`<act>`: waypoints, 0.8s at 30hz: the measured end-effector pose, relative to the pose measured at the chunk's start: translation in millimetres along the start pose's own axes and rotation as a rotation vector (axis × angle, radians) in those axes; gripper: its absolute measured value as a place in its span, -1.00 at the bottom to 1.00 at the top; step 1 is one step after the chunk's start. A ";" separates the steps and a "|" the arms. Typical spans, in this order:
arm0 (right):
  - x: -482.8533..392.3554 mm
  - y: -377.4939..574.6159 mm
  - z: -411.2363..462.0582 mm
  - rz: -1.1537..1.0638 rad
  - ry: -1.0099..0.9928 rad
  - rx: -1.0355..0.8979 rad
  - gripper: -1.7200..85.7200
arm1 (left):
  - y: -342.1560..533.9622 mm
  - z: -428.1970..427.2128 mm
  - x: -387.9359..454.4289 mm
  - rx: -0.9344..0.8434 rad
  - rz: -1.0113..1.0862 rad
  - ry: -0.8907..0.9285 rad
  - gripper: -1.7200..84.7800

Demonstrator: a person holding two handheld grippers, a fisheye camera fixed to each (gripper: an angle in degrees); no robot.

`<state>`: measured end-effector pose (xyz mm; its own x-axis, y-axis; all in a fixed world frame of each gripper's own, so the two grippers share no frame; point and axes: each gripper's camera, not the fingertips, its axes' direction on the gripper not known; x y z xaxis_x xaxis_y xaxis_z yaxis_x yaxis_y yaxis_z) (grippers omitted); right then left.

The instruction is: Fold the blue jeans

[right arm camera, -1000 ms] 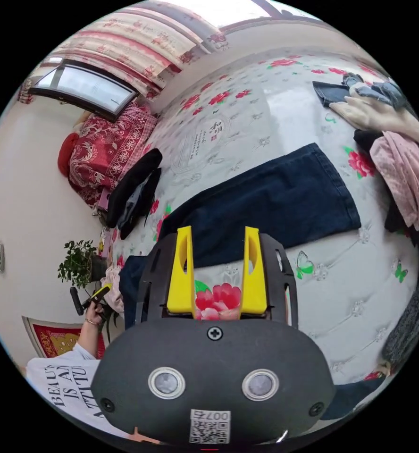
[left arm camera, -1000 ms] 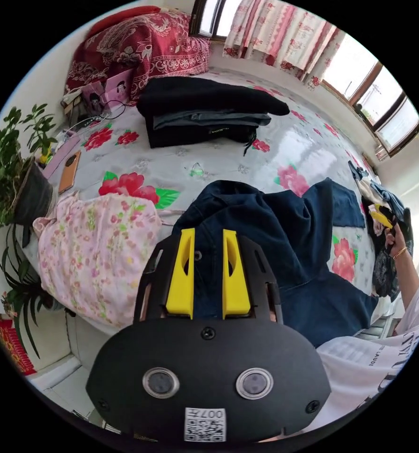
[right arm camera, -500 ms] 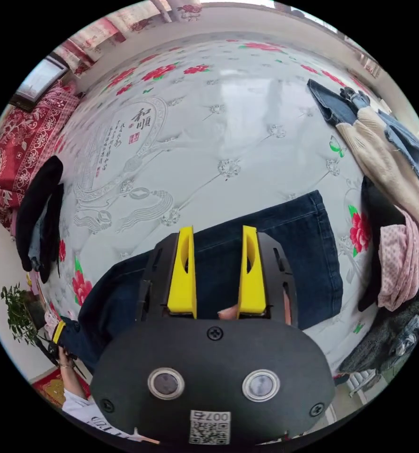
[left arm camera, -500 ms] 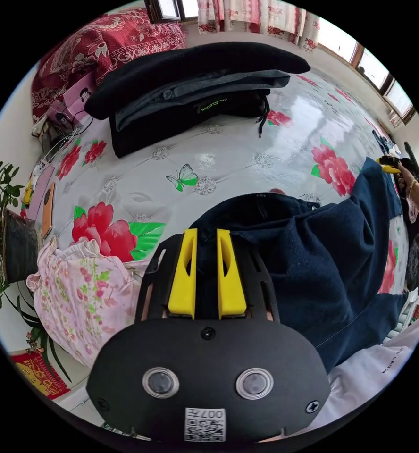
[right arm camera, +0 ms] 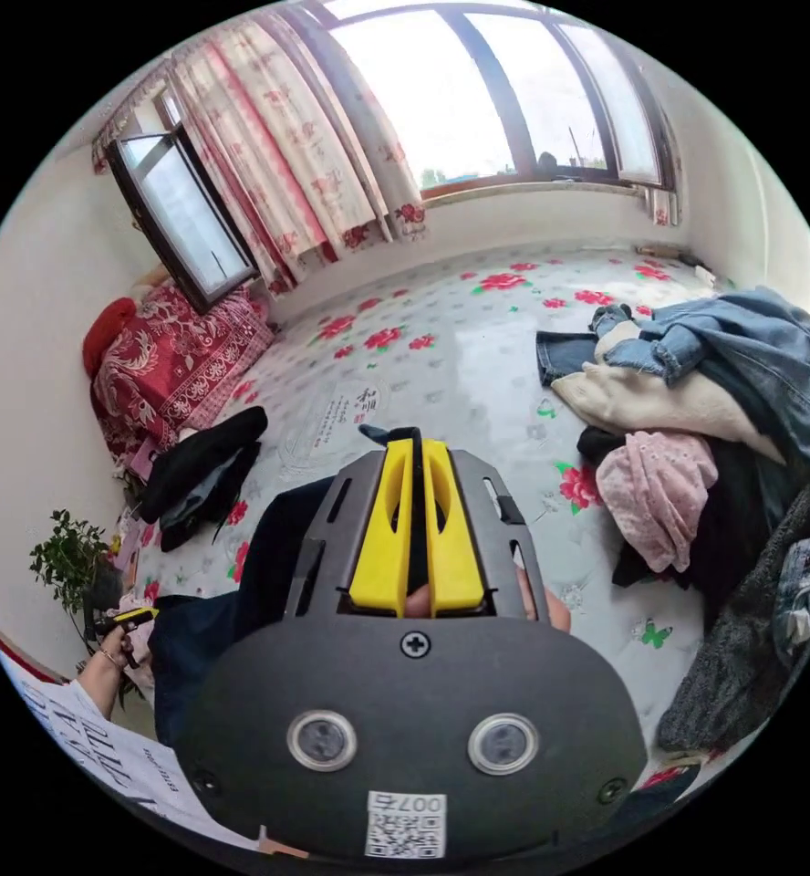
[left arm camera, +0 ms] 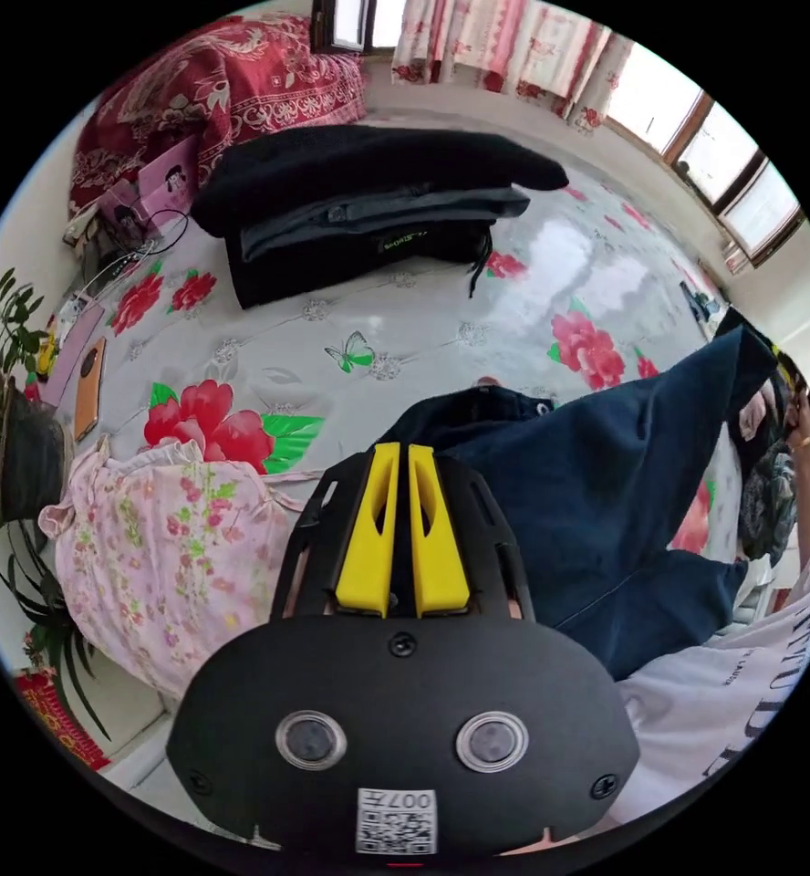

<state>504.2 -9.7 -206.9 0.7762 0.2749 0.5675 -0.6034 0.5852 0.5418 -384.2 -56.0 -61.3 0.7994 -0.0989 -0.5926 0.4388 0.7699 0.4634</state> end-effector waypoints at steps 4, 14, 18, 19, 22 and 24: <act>34.1 57.9 -125.8 0.063 0.001 0.137 -0.96 | 54.0 -127.6 -4.3 0.210 0.009 0.054 -0.98; 105.2 163.9 -236.3 0.354 -0.162 0.093 -0.96 | 162.3 -219.4 -129.3 0.403 -0.530 0.418 -0.98; 90.3 138.0 -271.9 0.208 -0.287 0.313 -0.96 | 152.6 -221.4 -133.5 0.431 -0.599 0.430 -0.98; 90.8 136.3 -277.5 0.193 -0.300 0.347 -0.96 | 145.1 -221.9 -129.9 0.446 -0.612 0.401 -0.97; 100.2 136.9 -286.9 0.137 -0.264 0.414 -0.96 | 105.9 -195.7 -118.4 0.449 -0.565 0.328 -0.95; 124.2 150.0 -260.8 0.235 -0.109 0.317 -0.94 | 77.1 -163.6 -110.1 0.366 -0.534 0.314 -0.91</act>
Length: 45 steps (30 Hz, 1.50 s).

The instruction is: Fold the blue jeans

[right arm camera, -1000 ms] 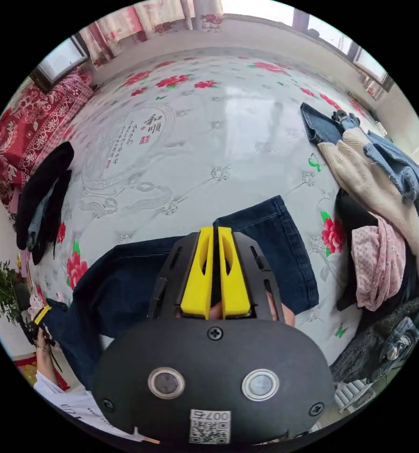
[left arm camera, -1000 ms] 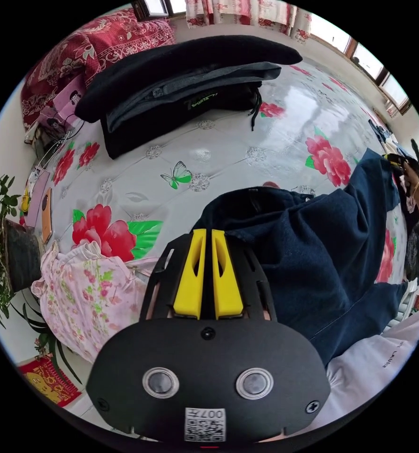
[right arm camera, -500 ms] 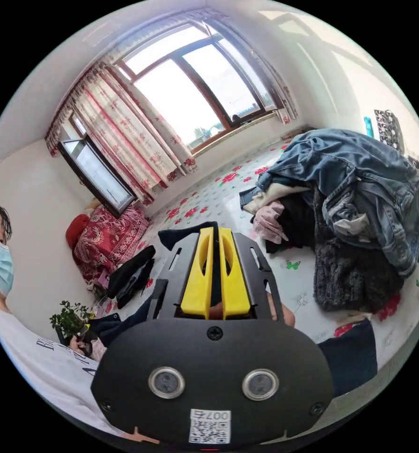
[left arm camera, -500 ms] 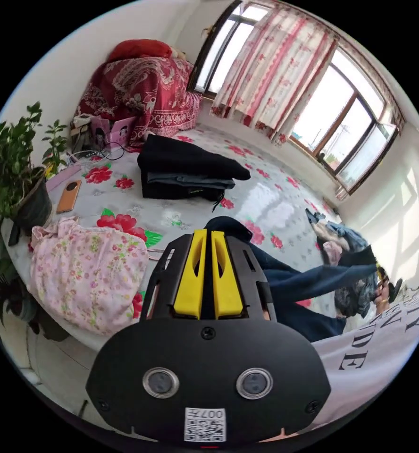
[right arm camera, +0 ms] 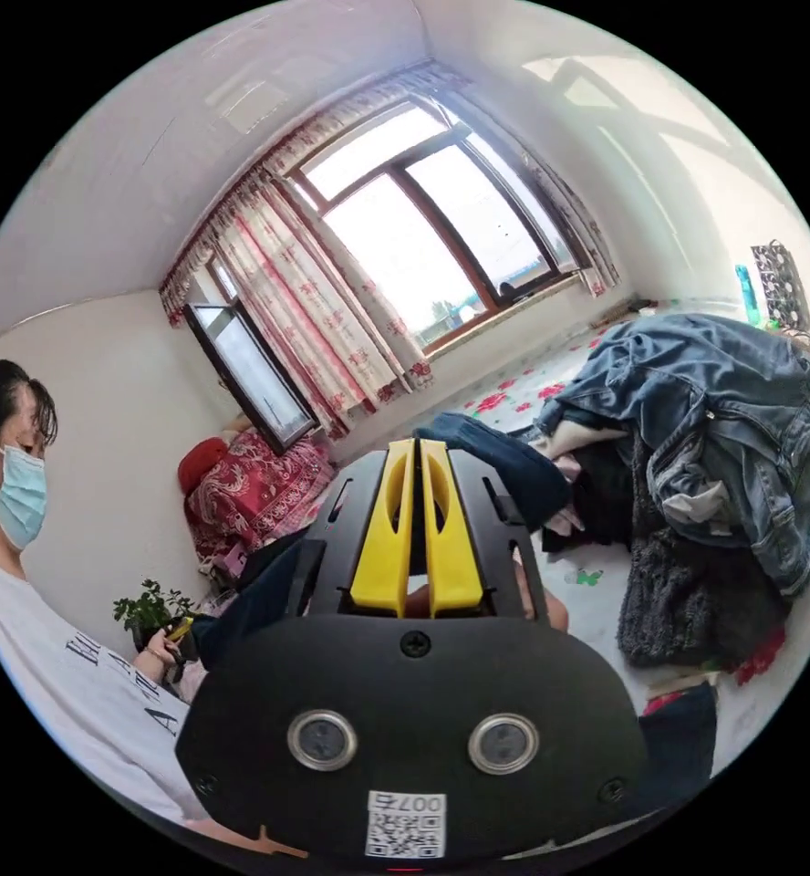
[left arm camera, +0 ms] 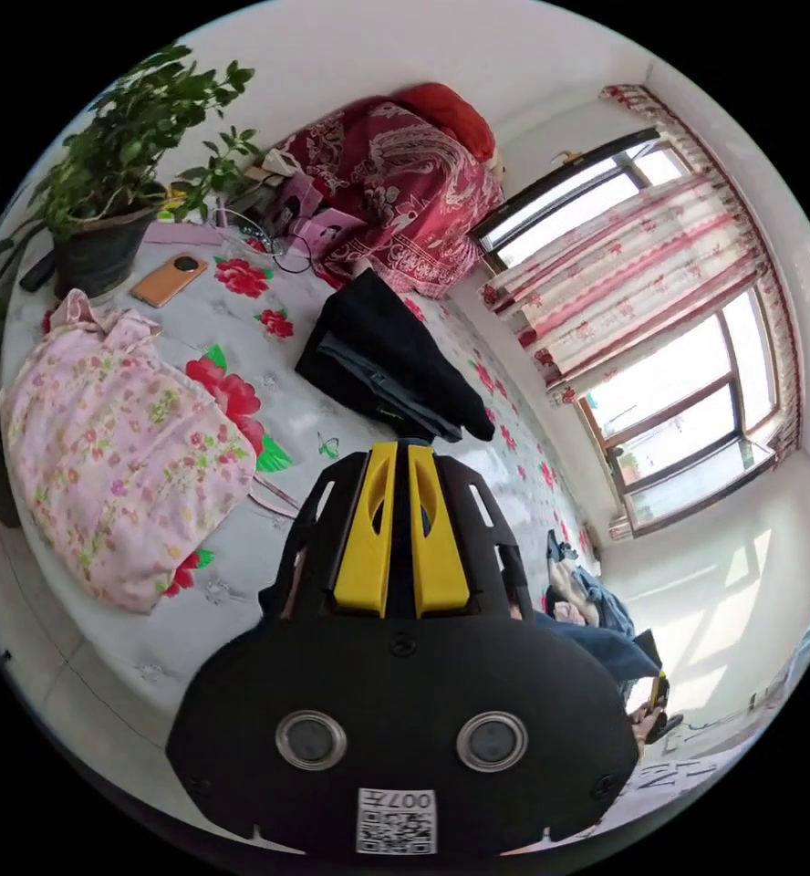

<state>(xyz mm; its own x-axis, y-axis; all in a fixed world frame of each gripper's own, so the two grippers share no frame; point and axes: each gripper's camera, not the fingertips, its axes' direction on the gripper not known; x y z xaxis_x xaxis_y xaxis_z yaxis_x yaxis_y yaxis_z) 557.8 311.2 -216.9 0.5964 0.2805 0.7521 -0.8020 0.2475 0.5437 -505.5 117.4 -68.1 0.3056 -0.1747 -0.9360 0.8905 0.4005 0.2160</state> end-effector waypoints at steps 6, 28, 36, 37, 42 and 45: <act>98.6 77.8 59.6 0.359 0.282 -0.377 -0.84 | 29.2 75.6 40.1 -0.058 0.191 -0.107 -0.80; 60.6 23.2 363.8 -0.161 0.830 -0.926 -0.72 | 178.7 336.7 123.7 -0.538 0.819 -0.503 -0.97; 22.8 -41.3 253.3 -0.163 0.687 -0.520 -0.84 | 144.7 206.1 109.0 -0.316 0.634 -0.329 -0.98; 20.6 -46.7 237.1 -0.155 0.682 -0.476 -0.84 | 140.4 202.2 99.2 -0.312 0.605 -0.336 -0.97; 82.6 -52.7 153.1 0.162 0.809 -0.494 -0.80 | 125.9 233.6 66.0 -0.352 0.538 -0.346 -0.84; 71.6 -36.2 150.3 0.131 0.820 -0.520 -0.77 | 108.5 267.6 48.4 -0.413 0.491 -0.352 -0.77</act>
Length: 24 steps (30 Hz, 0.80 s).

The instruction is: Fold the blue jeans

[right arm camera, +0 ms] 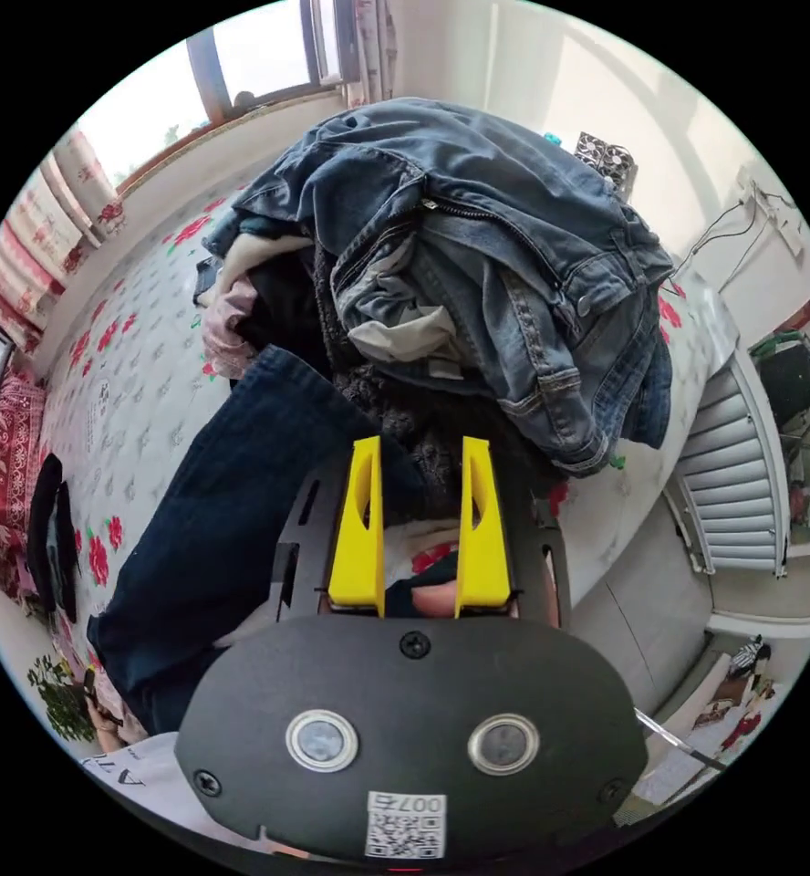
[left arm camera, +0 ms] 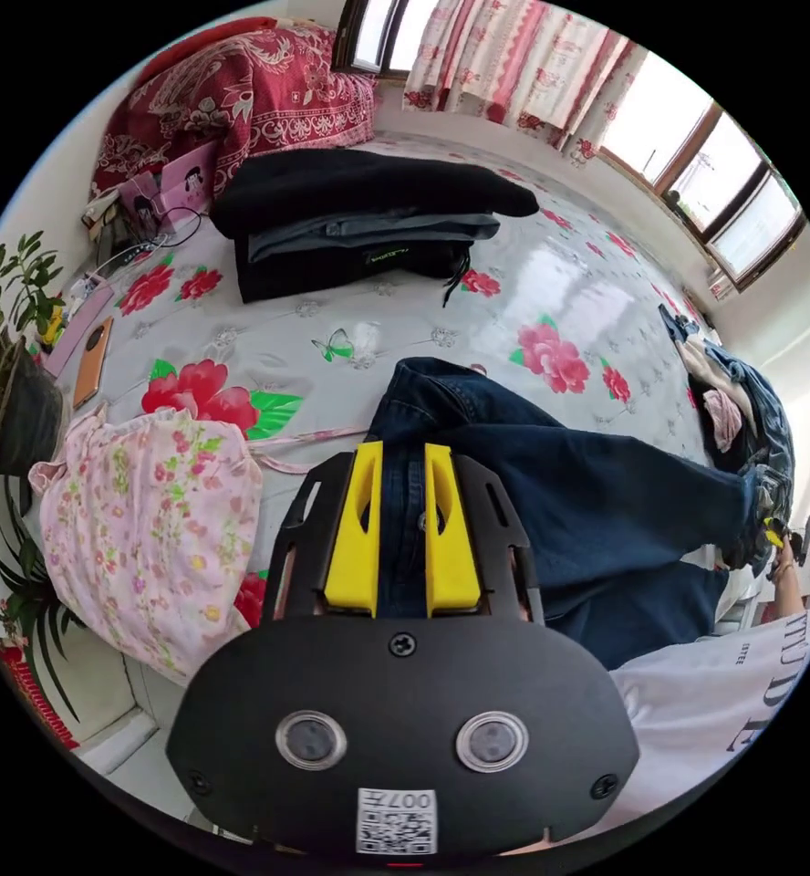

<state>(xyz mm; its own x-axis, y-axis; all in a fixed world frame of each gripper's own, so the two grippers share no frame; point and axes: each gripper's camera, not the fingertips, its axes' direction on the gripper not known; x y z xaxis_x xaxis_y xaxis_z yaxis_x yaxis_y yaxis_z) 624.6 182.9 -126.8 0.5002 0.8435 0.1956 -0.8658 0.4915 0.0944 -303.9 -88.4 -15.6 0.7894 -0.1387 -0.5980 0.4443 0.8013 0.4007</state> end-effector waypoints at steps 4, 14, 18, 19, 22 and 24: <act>-97.4 27.3 0.5 -0.346 -0.107 0.036 -0.75 | -39.3 32.5 -22.6 -0.065 0.026 -0.043 -0.74; -382.7 97.8 104.4 -1.243 -0.154 -0.281 -0.70 | -62.4 18.8 -59.9 -0.138 0.174 0.002 -0.93; -412.0 116.0 134.6 -1.362 -0.120 -0.390 -0.79 | -20.0 -85.0 -112.9 -0.004 0.096 0.186 -0.96; -412.4 119.1 136.9 -1.379 -0.120 -0.404 -0.82 | -2.9 -112.3 -131.6 0.019 0.058 0.250 -0.96; -400.9 125.9 124.6 -1.376 -0.085 -0.316 -0.93 | 46.0 -162.6 -194.7 0.033 -0.122 0.504 -0.97; -375.7 122.1 85.1 -1.308 -0.131 -0.143 -0.95 | 81.0 -185.9 -234.0 0.097 -0.229 0.735 -0.97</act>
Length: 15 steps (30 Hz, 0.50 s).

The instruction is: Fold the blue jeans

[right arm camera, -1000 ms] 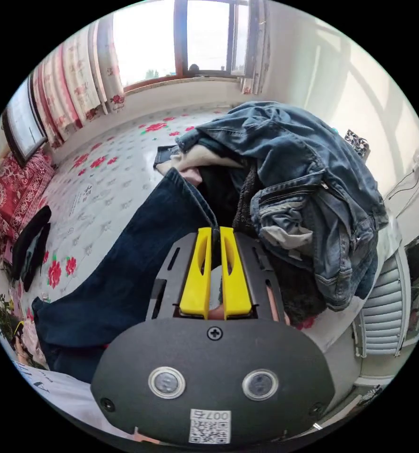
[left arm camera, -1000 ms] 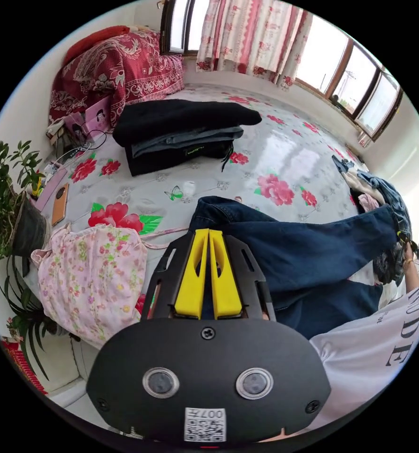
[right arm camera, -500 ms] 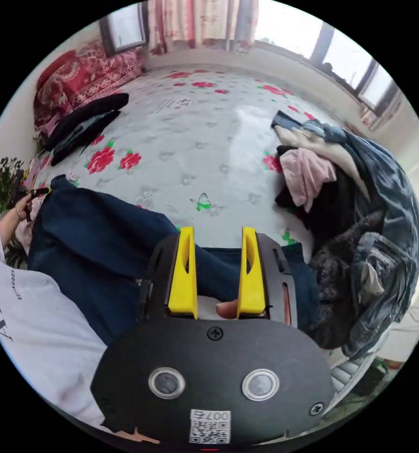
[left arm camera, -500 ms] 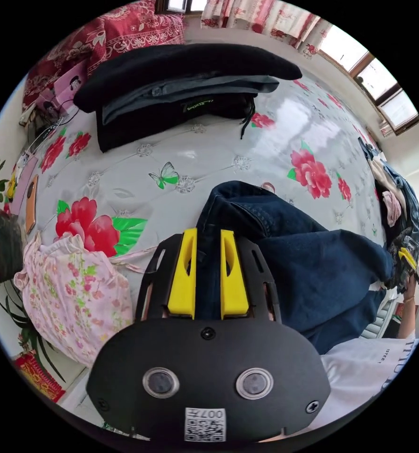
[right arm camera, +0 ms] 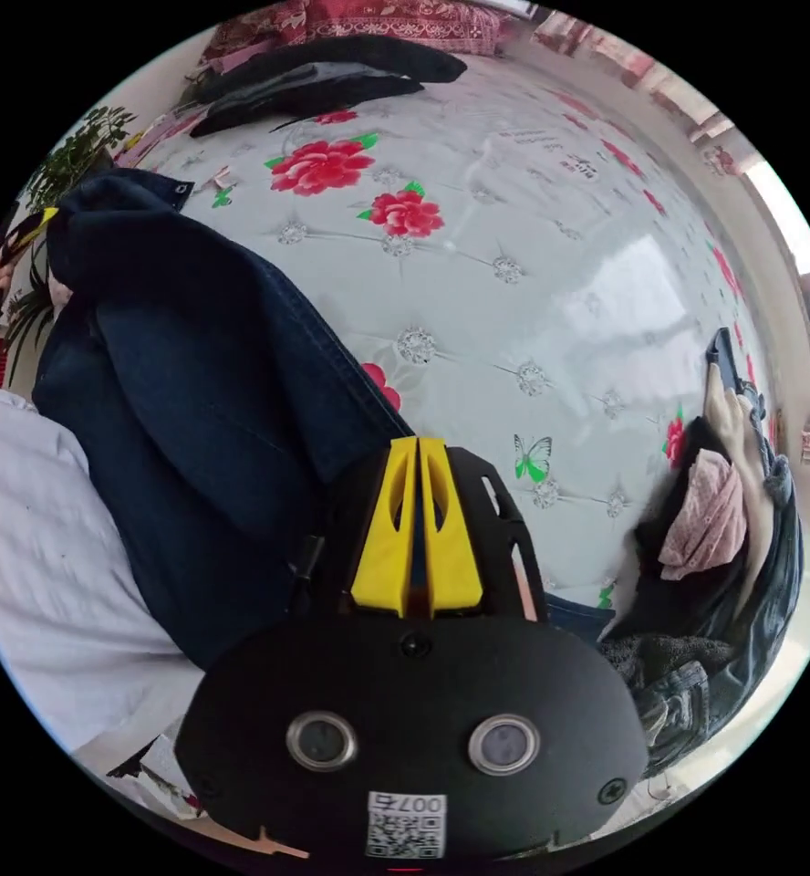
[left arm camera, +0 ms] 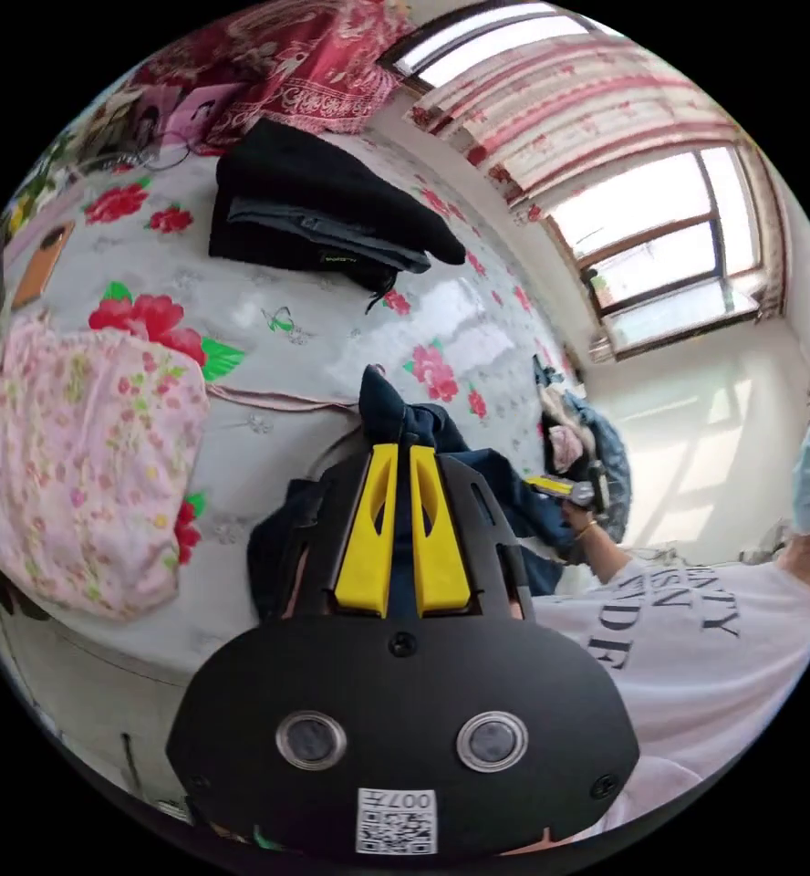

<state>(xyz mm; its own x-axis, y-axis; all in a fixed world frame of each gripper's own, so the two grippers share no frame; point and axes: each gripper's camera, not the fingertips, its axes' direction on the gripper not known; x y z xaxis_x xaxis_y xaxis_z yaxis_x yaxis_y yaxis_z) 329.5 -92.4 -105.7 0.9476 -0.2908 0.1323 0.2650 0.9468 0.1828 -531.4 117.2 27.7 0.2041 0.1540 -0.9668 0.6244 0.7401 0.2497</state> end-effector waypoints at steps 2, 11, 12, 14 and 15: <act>7.1 20.3 -30.4 0.066 -0.021 0.101 -0.96 | 24.6 -41.9 -11.4 0.150 -0.026 0.223 -0.97; 63.6 30.4 -57.2 0.461 -0.096 0.327 -0.94 | -74.8 -4.7 -75.2 0.433 -0.207 -0.185 -0.90; 70.3 26.6 -52.1 0.474 -0.164 0.313 -0.92 | -97.0 24.6 -83.1 0.370 -0.241 -0.315 -0.88; 76.0 29.3 -46.0 0.477 -0.203 0.277 -0.89 | -118.5 61.2 -80.3 0.290 -0.174 -0.357 -0.85; 79.4 36.9 -41.4 0.487 -0.184 0.239 -0.86 | -124.8 80.7 -72.0 0.253 -0.125 -0.425 -0.84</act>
<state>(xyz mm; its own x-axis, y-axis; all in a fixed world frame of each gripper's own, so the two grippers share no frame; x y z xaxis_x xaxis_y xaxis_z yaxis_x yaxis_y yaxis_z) 421.9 -74.8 -128.8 0.8977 0.1320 0.4204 -0.2628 0.9262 0.2703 -563.2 -39.0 70.7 0.3720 -0.2440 -0.8956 0.8161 0.5458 0.1902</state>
